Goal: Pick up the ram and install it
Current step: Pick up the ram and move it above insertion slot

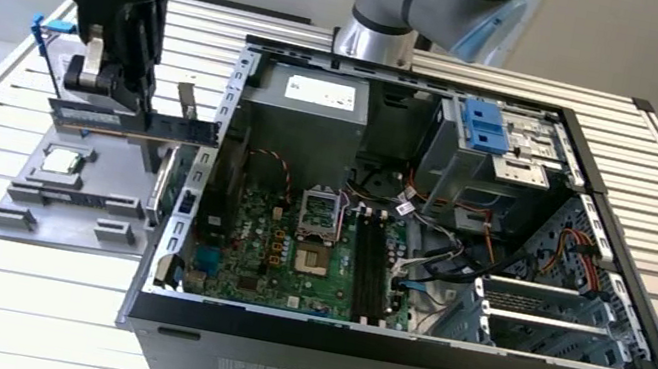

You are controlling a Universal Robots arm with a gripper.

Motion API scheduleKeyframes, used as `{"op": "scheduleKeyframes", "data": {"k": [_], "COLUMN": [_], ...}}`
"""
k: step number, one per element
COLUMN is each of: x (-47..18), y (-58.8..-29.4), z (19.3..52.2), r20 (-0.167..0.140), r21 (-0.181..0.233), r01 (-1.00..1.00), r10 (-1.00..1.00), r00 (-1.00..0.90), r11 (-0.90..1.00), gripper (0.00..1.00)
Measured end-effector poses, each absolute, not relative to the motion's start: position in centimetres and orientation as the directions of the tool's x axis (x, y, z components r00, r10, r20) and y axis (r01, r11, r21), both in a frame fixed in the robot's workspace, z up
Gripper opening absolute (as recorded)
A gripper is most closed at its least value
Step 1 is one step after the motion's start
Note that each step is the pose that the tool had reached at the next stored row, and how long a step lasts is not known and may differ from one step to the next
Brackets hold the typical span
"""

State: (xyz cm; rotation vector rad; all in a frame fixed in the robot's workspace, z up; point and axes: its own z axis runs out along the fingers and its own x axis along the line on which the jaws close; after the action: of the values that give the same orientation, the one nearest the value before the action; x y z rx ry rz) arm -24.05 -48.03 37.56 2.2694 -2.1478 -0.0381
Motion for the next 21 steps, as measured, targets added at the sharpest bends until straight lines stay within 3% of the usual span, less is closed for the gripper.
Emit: {"op": "scheduleKeyframes", "data": {"k": [21], "x": [-23.06], "y": [-48.03], "z": [37.56], "r20": [-0.006], "r21": [0.029], "r01": [-0.998], "r10": [-0.998], "r00": [0.055], "r11": [-0.055], "gripper": [0.0]}}
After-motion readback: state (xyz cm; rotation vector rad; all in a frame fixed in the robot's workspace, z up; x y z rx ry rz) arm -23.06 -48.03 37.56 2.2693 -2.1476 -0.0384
